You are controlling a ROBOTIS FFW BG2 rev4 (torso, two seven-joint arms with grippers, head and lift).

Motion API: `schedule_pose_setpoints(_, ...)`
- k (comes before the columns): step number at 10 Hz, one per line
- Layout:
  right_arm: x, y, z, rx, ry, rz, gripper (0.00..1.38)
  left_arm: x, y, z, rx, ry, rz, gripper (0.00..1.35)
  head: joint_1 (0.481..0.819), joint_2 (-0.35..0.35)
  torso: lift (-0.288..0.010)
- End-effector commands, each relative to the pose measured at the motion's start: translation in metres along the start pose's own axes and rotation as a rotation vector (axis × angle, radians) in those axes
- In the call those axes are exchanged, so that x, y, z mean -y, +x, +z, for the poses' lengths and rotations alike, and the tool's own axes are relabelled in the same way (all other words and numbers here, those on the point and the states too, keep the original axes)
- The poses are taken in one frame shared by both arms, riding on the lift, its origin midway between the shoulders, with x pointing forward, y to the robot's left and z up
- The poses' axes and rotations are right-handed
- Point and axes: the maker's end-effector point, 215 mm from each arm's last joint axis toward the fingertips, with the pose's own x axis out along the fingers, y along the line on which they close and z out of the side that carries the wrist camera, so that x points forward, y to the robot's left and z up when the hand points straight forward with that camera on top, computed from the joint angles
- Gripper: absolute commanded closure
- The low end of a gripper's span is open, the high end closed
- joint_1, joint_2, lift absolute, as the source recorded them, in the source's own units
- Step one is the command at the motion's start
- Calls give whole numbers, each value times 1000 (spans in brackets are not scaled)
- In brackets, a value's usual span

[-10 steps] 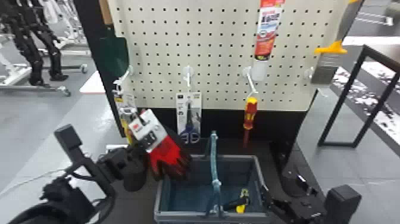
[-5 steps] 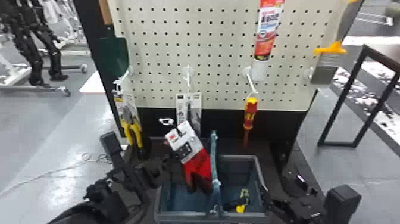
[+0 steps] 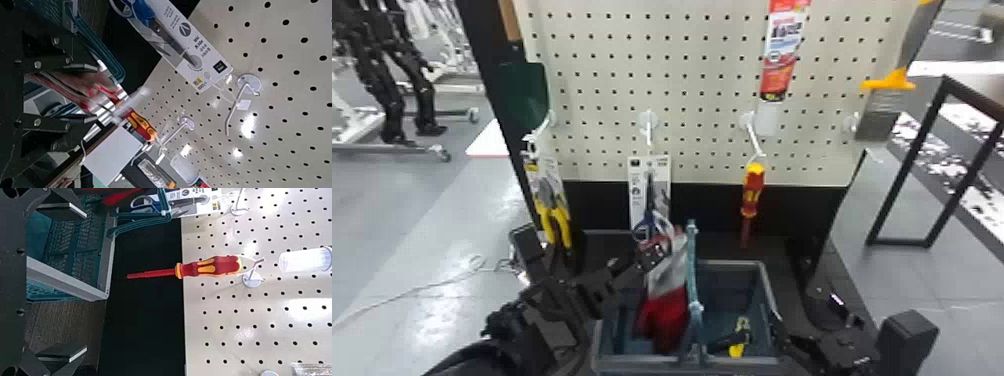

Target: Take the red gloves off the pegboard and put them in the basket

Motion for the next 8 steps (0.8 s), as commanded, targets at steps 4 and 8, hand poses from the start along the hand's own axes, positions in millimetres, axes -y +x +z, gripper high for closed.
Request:
schedule_pose_setpoints(4,0,0,0,-1,2,0,117,2,2,3,6,8,-6,269,549,0,-100)
schedule_pose_setpoints(8,0,1,1,5,2,-2,117,2,1,8,20,17,-6,269,549,0,-100)
